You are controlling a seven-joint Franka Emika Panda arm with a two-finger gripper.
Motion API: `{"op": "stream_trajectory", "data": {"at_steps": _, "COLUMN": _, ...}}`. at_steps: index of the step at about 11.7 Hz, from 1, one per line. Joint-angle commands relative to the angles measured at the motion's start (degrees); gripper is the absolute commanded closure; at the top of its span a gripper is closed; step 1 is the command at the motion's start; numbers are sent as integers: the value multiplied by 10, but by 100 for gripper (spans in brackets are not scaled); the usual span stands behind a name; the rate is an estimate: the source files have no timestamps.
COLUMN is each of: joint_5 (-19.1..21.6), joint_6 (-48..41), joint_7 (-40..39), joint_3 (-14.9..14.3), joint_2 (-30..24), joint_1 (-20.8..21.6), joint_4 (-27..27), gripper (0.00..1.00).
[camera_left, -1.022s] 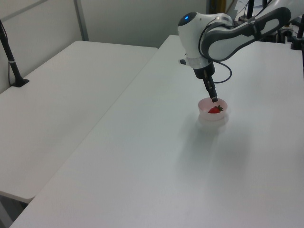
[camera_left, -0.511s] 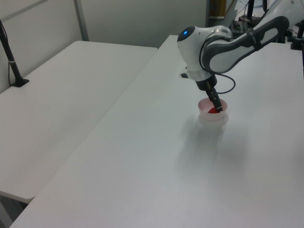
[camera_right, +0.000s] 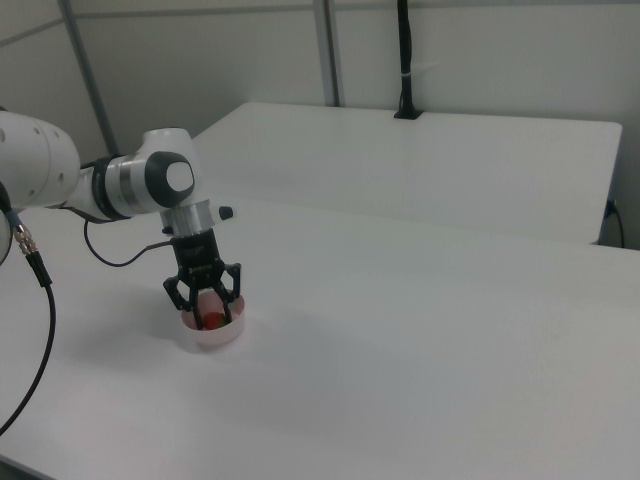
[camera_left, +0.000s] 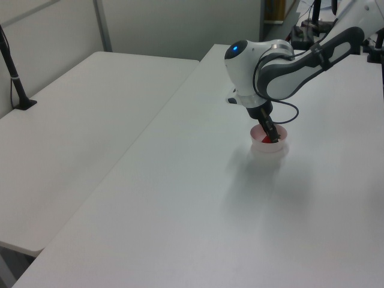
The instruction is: Pick up strawberry from bowl
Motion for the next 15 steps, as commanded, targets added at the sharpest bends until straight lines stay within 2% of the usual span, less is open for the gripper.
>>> {"op": "stream_trajectory", "data": {"at_steps": 1, "joint_5": -11, "joint_6": 20, "joint_7": -19, "joint_3": -15, "joint_2": 5, "joint_1": 9, "joint_4": -8, "gripper": 50}}
{"op": "stream_trajectory", "data": {"at_steps": 3, "joint_5": -11, "joint_6": 16, "joint_7": -19, "joint_3": -15, "joint_2": 5, "joint_1": 9, "joint_4": -6, "gripper": 60}}
{"op": "stream_trajectory", "data": {"at_steps": 6, "joint_5": -8, "joint_6": 12, "joint_7": -13, "joint_3": -16, "joint_2": 2, "joint_1": 9, "joint_4": 0, "gripper": 68}}
{"op": "stream_trajectory", "data": {"at_steps": 9, "joint_5": -3, "joint_6": -19, "joint_7": -12, "joint_3": -15, "joint_2": -2, "joint_1": 12, "joint_4": 22, "gripper": 69}}
{"op": "stream_trajectory", "data": {"at_steps": 12, "joint_5": 21, "joint_6": -88, "joint_7": -20, "joint_3": -17, "joint_2": -6, "joint_1": 15, "joint_4": 87, "gripper": 69}}
{"op": "stream_trajectory", "data": {"at_steps": 15, "joint_5": 32, "joint_6": -131, "joint_7": -62, "joint_3": -28, "joint_2": -14, "joint_1": 12, "joint_4": 114, "gripper": 69}}
